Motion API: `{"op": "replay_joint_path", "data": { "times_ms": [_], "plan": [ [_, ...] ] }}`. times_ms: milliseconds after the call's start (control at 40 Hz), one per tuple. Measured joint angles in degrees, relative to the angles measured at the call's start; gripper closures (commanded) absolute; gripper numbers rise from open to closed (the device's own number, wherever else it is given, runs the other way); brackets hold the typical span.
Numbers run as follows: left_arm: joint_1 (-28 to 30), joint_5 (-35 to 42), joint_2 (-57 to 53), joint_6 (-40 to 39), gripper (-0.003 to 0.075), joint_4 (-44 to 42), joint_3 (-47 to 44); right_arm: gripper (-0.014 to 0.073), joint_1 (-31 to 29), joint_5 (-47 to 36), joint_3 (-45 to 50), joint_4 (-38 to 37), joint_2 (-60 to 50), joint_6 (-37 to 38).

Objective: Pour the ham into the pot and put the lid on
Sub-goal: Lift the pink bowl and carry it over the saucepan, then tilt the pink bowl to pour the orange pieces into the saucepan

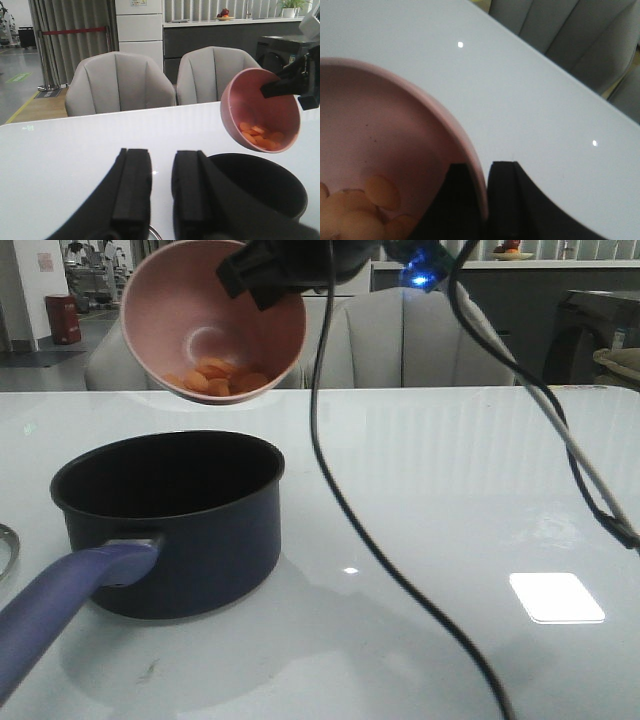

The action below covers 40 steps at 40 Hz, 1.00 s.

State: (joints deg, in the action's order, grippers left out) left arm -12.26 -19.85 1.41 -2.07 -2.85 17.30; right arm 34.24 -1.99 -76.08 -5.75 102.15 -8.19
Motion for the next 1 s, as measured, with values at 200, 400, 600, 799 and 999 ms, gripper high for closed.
{"op": "replay_joint_path", "data": {
  "times_ms": [200, 400, 600, 799, 999],
  "plan": [
    [0.00, 0.00, 0.00, 0.00, 0.0514, 0.00, 0.00, 0.0452, 0.09, -21.44, 9.72, -0.23, 0.24, -2.21],
    [0.00, 0.00, 0.00, 0.00, 0.0514, 0.00, 0.00, 0.0452, 0.37, -42.67, 17.71, -0.53, 1.77, -15.16],
    [0.00, 0.00, 0.00, 0.00, 0.0514, 0.00, 0.00, 0.0452, 1.13, -58.13, 18.49, -0.89, 6.00, -27.06],
    [0.00, 0.00, 0.00, 0.00, 0.0514, 0.00, 0.00, 0.0452, 2.69, -61.71, 18.49, -2.20, 8.12, -34.24],
    [0.00, 0.00, 0.00, 0.00, 0.0514, 0.00, 0.00, 0.0452, 3.40, -62.29, 18.49, -5.81, 8.93, -41.81]
  ]
}}
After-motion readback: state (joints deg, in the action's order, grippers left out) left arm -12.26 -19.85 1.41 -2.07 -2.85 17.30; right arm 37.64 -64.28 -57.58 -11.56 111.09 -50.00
